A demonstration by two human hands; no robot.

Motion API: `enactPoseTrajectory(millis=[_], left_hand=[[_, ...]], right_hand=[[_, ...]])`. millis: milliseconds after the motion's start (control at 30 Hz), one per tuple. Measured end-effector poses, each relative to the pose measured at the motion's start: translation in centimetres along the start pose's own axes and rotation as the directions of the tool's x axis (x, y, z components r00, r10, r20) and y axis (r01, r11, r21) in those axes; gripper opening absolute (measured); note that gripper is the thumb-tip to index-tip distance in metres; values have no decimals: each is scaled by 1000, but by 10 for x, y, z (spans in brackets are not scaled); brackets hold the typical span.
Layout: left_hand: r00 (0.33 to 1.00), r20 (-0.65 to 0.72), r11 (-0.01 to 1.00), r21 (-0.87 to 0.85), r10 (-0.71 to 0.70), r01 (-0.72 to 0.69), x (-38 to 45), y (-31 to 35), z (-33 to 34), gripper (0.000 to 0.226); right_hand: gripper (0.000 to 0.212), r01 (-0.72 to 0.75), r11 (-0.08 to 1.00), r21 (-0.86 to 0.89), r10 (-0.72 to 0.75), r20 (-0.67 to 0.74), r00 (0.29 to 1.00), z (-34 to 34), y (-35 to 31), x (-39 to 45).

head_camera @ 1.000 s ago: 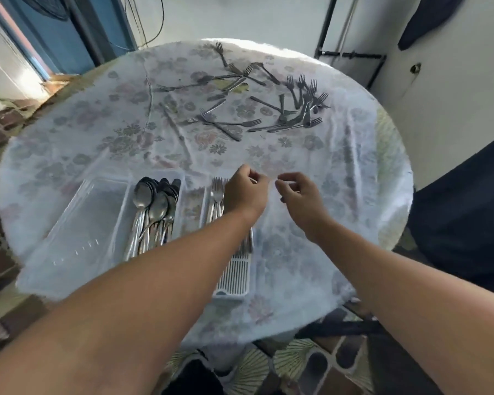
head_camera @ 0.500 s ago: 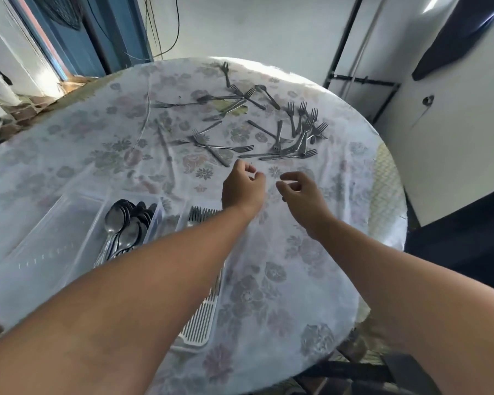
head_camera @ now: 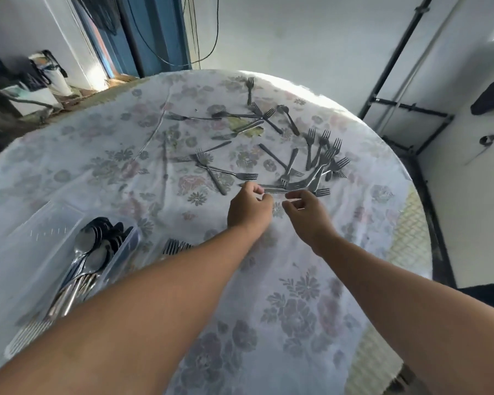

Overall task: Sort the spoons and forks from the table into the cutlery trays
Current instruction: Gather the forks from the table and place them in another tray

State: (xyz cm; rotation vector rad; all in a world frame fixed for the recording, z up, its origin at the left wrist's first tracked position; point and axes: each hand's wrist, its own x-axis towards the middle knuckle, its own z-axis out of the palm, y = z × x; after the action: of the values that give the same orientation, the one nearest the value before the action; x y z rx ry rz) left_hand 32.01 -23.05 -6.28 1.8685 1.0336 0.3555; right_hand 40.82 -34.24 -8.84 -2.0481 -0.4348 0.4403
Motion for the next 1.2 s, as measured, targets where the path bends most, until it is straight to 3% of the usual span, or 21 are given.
enactPoseTrajectory(millis=[167, 300, 500, 667, 733, 800, 967, 1033, 1133, 1200], left_hand=[[997, -73, 992, 121, -33, 42, 20, 8, 34, 13], [997, -47, 966, 249, -53, 64, 40, 12, 63, 14], [994, -47, 961, 253, -98, 107, 61, 19, 89, 18], [971, -165, 918, 328, -175, 221, 80, 21, 111, 39], [951, -192, 888, 351, -242, 297, 87, 22, 117, 48], [937, -198, 867, 361, -288, 343, 93, 20, 120, 45], [893, -271, 891, 183, -360, 415, 94, 21, 123, 9], [879, -365, 925, 102, -306, 365, 88, 23, 120, 10], [872, -480, 996, -43, -91, 81, 80, 24, 112, 4], [853, -514, 986, -164, -92, 8, 77, 30, 104, 4]], right_hand=[[24, 88, 978, -190, -63, 132, 989, -16, 24, 47], [31, 174, 913, -368, -137, 125, 983, -33, 35, 85], [39, 197, 832, -519, -162, 112, 980, -55, 33, 125], [59, 210, 629, -748, -36, 242, 970, -67, 35, 136], [55, 243, 596, -765, -27, 283, 959, -68, 39, 137], [44, 276, 634, -722, -77, 297, 952, -64, 43, 136], [23, 373, 684, -627, -174, 355, 918, -60, 48, 137], [23, 375, 687, -623, -163, 370, 915, -62, 48, 140], [21, 402, 709, -579, -218, 362, 906, -65, 48, 143], [20, 450, 693, -563, -326, 313, 892, -64, 47, 144]])
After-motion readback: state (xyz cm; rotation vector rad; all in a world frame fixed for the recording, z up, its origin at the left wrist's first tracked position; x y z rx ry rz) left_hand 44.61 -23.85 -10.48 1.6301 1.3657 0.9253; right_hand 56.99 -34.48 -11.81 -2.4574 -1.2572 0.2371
